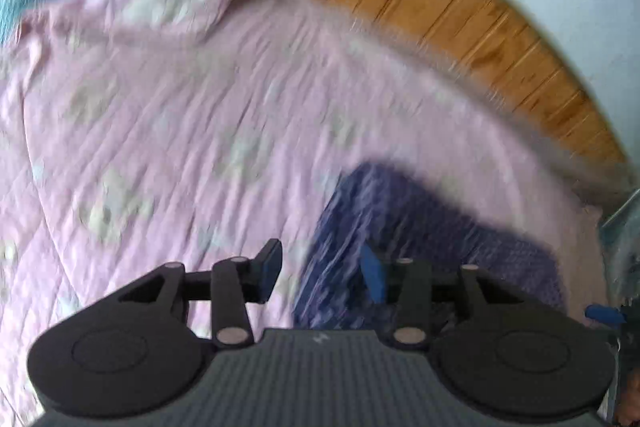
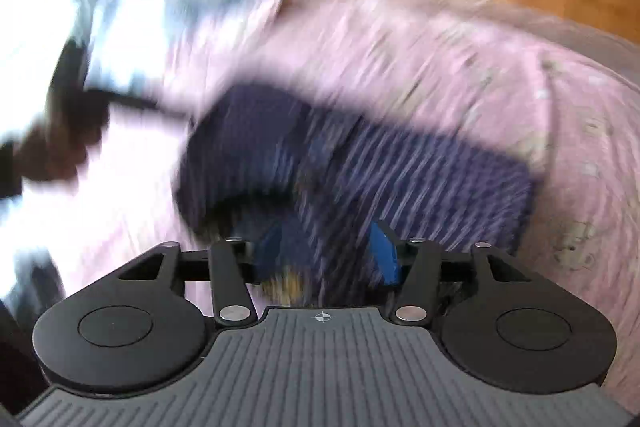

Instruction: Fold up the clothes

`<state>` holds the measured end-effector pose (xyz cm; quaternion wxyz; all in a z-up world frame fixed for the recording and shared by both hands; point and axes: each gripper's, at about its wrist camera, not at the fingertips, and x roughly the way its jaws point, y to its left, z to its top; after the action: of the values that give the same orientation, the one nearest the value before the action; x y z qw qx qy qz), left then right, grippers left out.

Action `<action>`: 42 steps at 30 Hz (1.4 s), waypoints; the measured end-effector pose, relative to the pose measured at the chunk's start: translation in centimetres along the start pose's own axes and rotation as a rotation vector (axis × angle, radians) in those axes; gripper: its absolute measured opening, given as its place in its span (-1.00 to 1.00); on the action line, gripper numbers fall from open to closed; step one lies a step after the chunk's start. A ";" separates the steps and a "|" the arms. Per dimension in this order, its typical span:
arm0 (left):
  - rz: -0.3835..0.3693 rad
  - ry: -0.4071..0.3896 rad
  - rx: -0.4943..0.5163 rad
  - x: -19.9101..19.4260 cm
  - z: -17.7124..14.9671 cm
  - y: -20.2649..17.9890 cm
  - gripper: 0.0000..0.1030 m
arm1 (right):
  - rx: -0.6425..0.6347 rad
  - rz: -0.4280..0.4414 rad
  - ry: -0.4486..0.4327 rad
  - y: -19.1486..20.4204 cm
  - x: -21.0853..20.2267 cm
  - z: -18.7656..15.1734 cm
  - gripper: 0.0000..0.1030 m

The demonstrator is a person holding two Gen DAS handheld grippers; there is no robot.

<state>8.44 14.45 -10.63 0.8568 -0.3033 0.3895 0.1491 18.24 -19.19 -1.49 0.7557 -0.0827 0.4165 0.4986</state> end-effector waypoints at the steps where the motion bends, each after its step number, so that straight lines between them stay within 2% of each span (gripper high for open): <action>1: -0.023 -0.003 0.022 0.6 0.4 -1.0 -0.17 | 0.032 -0.041 -0.029 -1.2 0.2 0.3 0.05; 3: -0.061 -0.003 0.065 2.0 1.3 -2.8 -0.16 | 0.094 -0.118 -0.080 -3.5 0.9 0.7 -0.03; 6: -0.027 0.040 0.114 7.1 1.8 -4.6 -0.16 | 0.133 -0.171 -0.044 -6.0 4.5 0.1 -0.17; 8: 0.023 0.073 0.129 10.2 1.9 -4.0 -0.15 | 0.080 -0.203 0.033 -6.5 6.8 -1.3 -0.24; 9: 0.034 0.093 0.121 11.2 1.8 -3.1 -0.12 | 0.035 -0.234 0.102 -6.7 7.7 -2.6 -0.33; 10: 0.035 0.105 0.110 12.0 1.8 -2.4 -0.10 | -0.014 -0.250 0.096 -6.6 7.6 -3.7 -0.35; 11: 0.024 0.107 0.100 12.0 1.9 -2.1 -0.10 | -0.056 -0.264 0.089 -6.5 7.5 -4.7 -0.34; 14: 0.029 0.110 0.111 9.8 2.3 -2.9 -0.17 | -0.036 -0.274 0.101 -6.6 6.9 -4.7 -0.35; 16: -0.045 0.070 0.117 6.9 1.9 -3.3 -0.11 | -0.005 -0.293 0.109 -6.2 6.2 -4.0 -0.30; 18: -0.091 0.066 0.130 5.2 0.5 -3.5 -0.03 | 0.031 -0.292 0.042 -5.3 4.7 -3.5 -0.25; 20: -0.064 0.127 0.151 6.3 -1.5 -3.5 -0.04 | 0.064 -0.261 -0.022 -4.5 3.5 -3.1 -0.24; 22: 0.018 0.177 0.150 8.2 -3.7 -2.4 0.01 | 0.085 -0.210 -0.026 -3.9 4.2 -3.9 -0.22; 24: 0.026 0.155 0.153 8.4 -4.5 -2.1 0.04 | 0.091 -0.188 0.028 -3.7 5.9 -5.6 -0.24; 27: 0.040 0.167 0.155 7.2 -3.6 -2.7 -0.03 | 0.087 -0.212 0.031 -4.1 6.2 -8.0 -0.31; 30: 0.010 0.098 0.153 4.3 -2.5 -2.7 0.03 | 0.172 -0.231 0.038 -3.9 4.2 -6.8 -0.22; 33: -0.039 0.034 0.136 1.9 -1.8 -2.3 0.11 | 0.266 -0.192 -0.039 -2.8 1.6 -6.4 0.19; 34: -0.068 0.035 0.130 2.0 -1.8 -2.2 0.12 | 0.296 -0.163 -0.052 -2.2 1.5 -6.3 0.36; 36: -0.122 0.047 0.140 2.5 -2.0 -2.5 0.12 | 0.316 -0.121 -0.054 -0.6 2.6 -6.2 0.46; 37: -0.146 0.056 0.159 3.1 -2.1 -2.9 0.12 | 0.301 -0.116 -0.039 0.5 3.8 -6.2 0.45; 38: -0.166 0.067 0.184 3.7 -2.3 -3.3 0.12 | 0.264 -0.119 -0.010 1.9 5.4 -6.3 0.41; 39: -0.190 0.076 0.215 4.1 -2.6 -3.8 0.12 | 0.218 -0.141 0.015 3.0 6.7 -6.5 0.24; 41: -0.227 0.087 0.280 4.3 -3.6 -4.6 0.12 | 0.134 -0.250 0.071 4.7 8.9 -6.9 -0.29; 42: -0.236 0.097 0.307 4.4 -4.1 -4.9 0.12 | 0.107 -0.312 0.085 5.2 9.1 -7.1 -0.78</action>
<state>11.37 8.18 -14.11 0.8846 -0.2196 0.4104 -0.0282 11.53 -14.26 -10.97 0.8091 -0.1271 0.4559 0.3483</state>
